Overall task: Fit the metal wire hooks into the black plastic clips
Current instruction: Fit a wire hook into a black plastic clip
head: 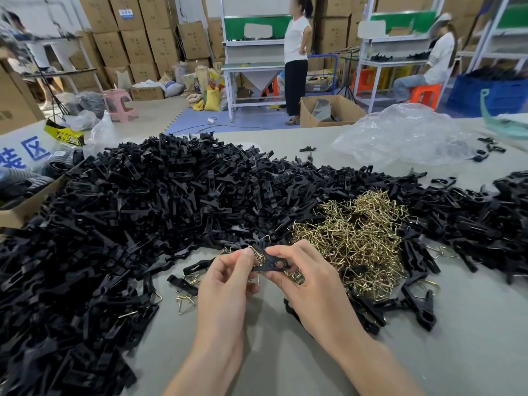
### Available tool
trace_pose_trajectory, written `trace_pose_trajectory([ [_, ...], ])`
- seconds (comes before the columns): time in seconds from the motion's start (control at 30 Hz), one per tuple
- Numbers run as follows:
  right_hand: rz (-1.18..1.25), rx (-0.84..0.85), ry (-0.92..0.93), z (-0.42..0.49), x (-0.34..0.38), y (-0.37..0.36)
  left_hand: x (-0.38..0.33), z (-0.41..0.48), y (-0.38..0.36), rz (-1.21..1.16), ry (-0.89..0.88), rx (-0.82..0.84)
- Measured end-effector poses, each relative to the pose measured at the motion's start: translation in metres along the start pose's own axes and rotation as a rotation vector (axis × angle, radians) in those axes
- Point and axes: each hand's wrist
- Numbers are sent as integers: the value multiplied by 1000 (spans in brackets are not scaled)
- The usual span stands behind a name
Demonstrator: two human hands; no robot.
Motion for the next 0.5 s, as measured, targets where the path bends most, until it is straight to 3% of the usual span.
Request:
trace_pose_trajectory([
  [0.23,-3,-7,-18,0,0,2,-4,-3,-4,-52,120,126],
  [0.4,42,20,-29,-1,3,1,3,-6,0,554,-173,142],
  [0.5,141,-7,-68,-2,4,0,-2,-11,-5,380,-3,190],
])
Point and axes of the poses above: each hand's wrist, its own z-axis towards the middle knuckle, its own y-axis out of the back of the hand, x = y × z
